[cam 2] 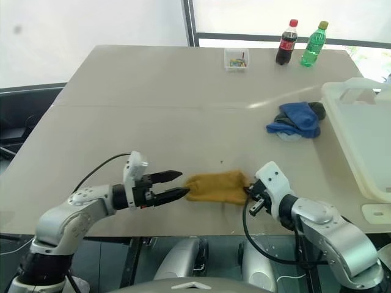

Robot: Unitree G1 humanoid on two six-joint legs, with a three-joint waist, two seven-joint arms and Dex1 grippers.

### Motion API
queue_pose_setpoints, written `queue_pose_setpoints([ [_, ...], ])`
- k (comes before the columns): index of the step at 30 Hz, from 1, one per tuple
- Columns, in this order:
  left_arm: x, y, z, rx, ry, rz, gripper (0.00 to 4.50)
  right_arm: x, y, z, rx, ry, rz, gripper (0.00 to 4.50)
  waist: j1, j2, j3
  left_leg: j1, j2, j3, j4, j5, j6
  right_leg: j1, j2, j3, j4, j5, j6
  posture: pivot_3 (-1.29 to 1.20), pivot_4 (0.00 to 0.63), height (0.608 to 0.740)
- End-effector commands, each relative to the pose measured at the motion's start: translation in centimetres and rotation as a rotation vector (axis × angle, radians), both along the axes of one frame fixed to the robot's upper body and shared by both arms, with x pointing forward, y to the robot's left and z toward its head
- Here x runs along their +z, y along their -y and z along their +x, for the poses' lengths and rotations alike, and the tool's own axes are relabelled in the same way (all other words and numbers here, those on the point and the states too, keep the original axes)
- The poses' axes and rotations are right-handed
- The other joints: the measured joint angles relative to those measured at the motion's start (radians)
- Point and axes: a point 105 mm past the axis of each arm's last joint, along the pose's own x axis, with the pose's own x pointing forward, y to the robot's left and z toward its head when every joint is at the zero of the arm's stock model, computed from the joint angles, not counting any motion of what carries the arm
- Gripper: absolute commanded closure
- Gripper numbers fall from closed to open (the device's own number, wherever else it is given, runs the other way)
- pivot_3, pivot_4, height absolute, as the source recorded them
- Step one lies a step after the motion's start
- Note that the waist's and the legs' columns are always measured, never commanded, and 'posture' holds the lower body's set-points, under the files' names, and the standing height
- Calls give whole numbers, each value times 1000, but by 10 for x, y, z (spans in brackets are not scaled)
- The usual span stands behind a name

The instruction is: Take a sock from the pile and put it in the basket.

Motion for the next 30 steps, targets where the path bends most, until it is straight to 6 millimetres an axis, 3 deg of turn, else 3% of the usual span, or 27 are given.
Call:
queue_pose_setpoints([
  [1, 13, -4, -11, -61, 112, -24, 393, 25, 3, 4, 37, 136, -17, 2679, 1, 0, 0, 0, 0, 0, 0, 0, 0, 0, 0, 0, 0, 0, 0, 0, 150, 729],
  [2, 13, -5, -12, -64, 119, -30, 393, 28, 4, 5, 44, 146, -8, 2156, 3, 0, 0, 0, 0, 0, 0, 0, 0, 0, -1, 1, -1, 0, 0, 0, 150, 729],
  [6, 12, -9, -12, -48, 154, -22, 393, 39, 2, -2, 127, 149, 74, 2156, 6, 0, 0, 0, 0, -1, 0, 0, 0, 0, -1, 1, -1, 0, 0, 0, 150, 729],
  [12, 11, -12, -11, -30, 175, -22, 393, 43, -5, 6, 172, 216, 113, 2156, 4, 0, 0, -1, 0, -1, 0, 0, 0, 0, -1, 1, -1, 0, 0, 0, 150, 729],
  [16, 9, -8, -12, -49, 183, -19, 393, 23, -16, 9, 248, 212, 69, 2156, 3, 0, 0, 0, 1, -1, 0, 0, 0, 0, -1, 1, -1, 0, 0, 0, 150, 729],
  [19, 4, -6, -14, -33, 114, -50, 393, 4, -15, 9, 287, 187, 11, 2963, 6, 0, 0, -1, 0, 0, 0, 0, 0, 0, -1, 1, -1, 0, 0, 0, 150, 729],
  [22, -1, -6, -18, -47, 71, -62, 393, 7, -15, 11, 291, 240, 24, 4392, 4, -1, 0, -1, 0, 0, 0, 0, 0, 0, -1, 1, -2, 0, 0, 0, 150, 729],
  [26, -6, -8, -18, -35, 53, -74, 393, 21, -13, 10, 280, 295, 68, 4454, 5, -1, 0, 0, 1, -1, 0, 0, 0, 0, 0, 1, -1, 0, 0, 0, 150, 729],
  [30, -8, -8, -18, -44, 44, -85, 393, 21, -12, 7, 299, 290, 62, 4454, 5, -1, 0, 0, 1, -1, 0, 0, 0, 0, -1, 1, -1, 0, 0, 0, 150, 729],
])
